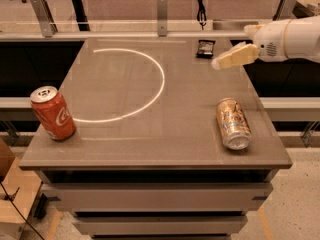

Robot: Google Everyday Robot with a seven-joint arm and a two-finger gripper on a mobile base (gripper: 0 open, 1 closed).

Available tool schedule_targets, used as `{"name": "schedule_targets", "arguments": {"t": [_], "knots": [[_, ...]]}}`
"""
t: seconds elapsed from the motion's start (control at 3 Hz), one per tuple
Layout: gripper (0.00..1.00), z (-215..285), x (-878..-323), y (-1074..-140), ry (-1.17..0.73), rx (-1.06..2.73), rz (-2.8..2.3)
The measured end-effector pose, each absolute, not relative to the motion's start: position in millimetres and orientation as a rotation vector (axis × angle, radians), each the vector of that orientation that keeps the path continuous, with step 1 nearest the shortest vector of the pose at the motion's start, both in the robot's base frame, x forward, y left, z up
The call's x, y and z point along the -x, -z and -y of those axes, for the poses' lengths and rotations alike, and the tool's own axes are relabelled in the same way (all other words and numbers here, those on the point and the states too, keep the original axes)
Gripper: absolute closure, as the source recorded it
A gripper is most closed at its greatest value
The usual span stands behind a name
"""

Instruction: Move rxbar chocolate near coke can

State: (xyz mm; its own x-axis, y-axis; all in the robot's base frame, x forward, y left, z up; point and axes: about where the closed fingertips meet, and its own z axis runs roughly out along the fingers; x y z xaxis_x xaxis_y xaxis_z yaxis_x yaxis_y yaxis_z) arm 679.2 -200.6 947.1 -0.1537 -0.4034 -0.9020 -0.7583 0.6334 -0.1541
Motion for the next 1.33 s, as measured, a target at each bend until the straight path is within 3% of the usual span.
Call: {"name": "schedule_targets", "arguments": {"t": [0.67, 1.33], "knots": [[0.0, 169, -731, -917, -0.454, 0.819, -1.719], [0.0, 176, -778, -890, -0.426, 0.741, -1.761]]}}
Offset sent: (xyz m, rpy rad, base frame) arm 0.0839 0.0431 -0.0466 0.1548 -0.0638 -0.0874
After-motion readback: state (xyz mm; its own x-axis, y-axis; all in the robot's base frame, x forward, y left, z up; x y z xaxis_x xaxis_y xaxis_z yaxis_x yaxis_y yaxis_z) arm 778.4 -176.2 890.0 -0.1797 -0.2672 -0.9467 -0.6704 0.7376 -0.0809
